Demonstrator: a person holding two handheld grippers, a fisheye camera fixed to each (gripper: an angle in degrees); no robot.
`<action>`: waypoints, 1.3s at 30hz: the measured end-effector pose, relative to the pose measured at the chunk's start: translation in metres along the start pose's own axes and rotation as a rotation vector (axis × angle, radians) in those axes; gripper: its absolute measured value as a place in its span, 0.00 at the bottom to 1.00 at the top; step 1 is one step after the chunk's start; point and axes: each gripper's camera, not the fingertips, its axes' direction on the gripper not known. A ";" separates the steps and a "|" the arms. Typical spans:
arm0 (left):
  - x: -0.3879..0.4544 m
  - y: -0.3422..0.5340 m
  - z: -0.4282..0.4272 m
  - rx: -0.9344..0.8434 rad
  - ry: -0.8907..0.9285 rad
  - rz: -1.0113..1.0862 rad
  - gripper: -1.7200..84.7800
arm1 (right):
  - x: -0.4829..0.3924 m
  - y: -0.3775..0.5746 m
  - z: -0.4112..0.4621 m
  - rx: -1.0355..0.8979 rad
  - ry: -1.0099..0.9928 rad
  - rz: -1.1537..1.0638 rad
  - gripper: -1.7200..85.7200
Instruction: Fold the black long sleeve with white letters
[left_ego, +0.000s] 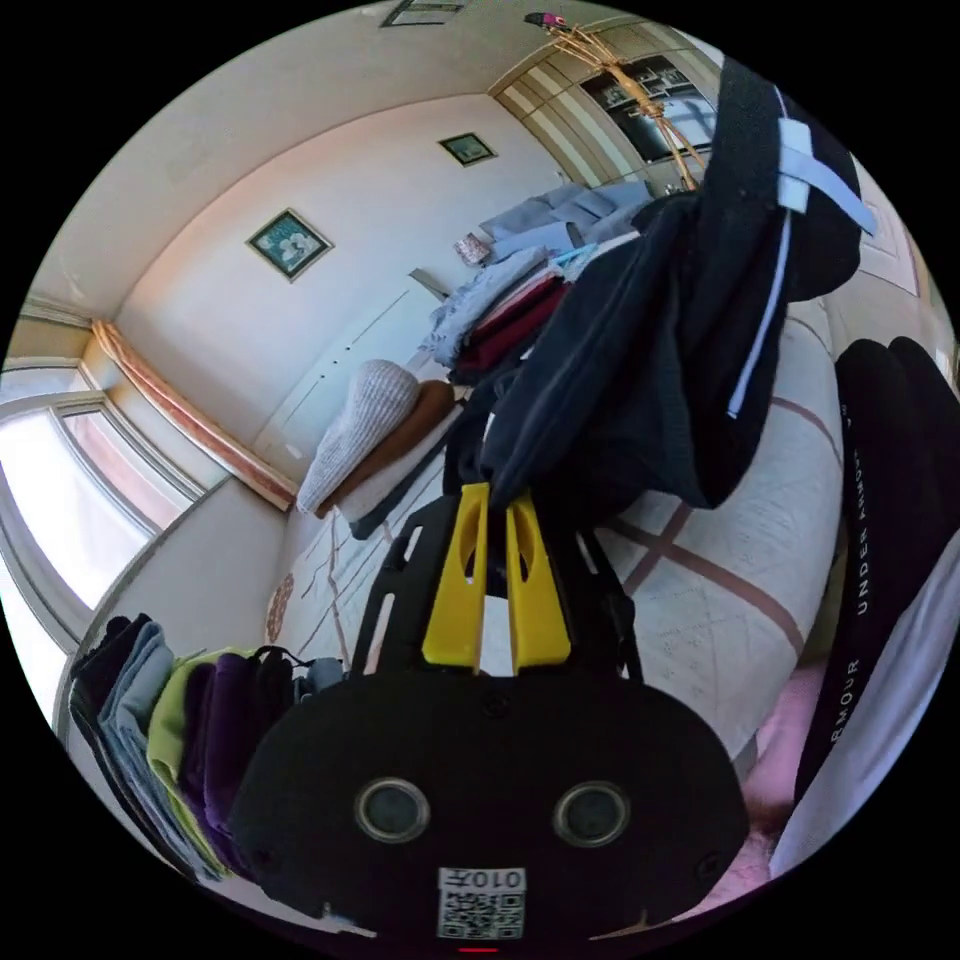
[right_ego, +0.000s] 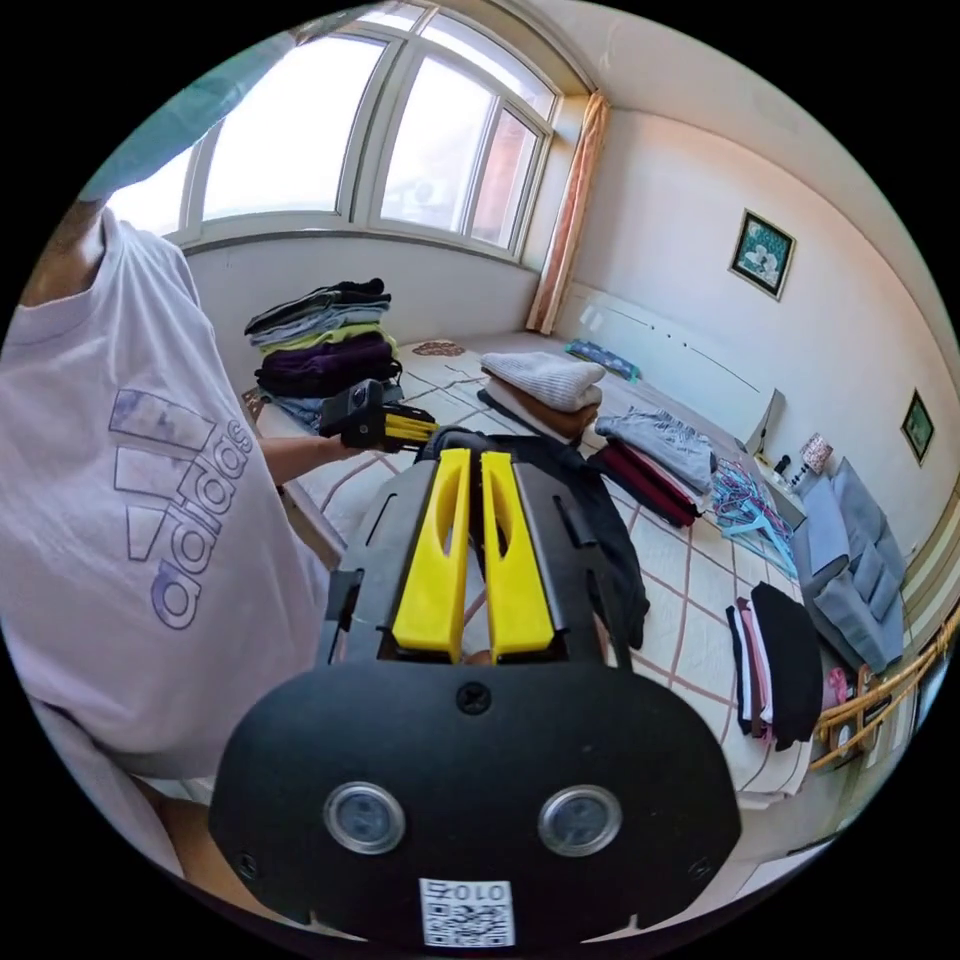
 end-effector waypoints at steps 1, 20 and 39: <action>-0.009 -0.002 -0.009 0.055 0.044 0.016 0.03 | -0.004 0.005 -0.009 0.007 0.007 -0.018 0.06; -0.102 -0.171 0.144 -0.164 0.637 0.036 0.13 | 0.238 0.084 0.032 -0.108 0.131 0.828 0.05; 0.104 -0.042 0.029 0.150 0.155 0.429 0.10 | 0.333 0.103 0.054 -0.168 0.035 0.948 0.06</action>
